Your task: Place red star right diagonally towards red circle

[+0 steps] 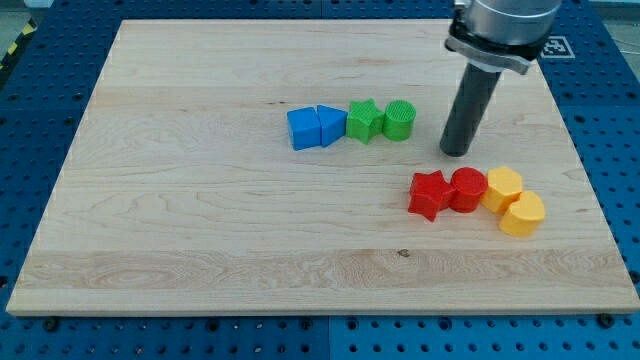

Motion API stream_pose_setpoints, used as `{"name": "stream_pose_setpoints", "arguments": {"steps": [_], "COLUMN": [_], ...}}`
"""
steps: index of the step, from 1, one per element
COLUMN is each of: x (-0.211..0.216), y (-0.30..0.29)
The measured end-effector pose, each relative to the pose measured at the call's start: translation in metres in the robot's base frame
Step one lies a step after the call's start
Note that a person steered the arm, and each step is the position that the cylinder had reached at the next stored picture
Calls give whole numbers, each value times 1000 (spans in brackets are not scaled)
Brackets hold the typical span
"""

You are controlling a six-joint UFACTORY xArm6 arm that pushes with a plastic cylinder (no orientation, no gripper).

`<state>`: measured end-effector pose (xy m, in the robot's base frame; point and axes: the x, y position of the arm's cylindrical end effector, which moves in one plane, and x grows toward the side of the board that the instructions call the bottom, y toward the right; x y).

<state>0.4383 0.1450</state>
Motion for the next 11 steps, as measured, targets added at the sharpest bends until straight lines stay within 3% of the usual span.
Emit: {"name": "stream_pose_setpoints", "arguments": {"steps": [4, 6, 11], "x": [27, 63, 93], "y": [-57, -57, -52]}}
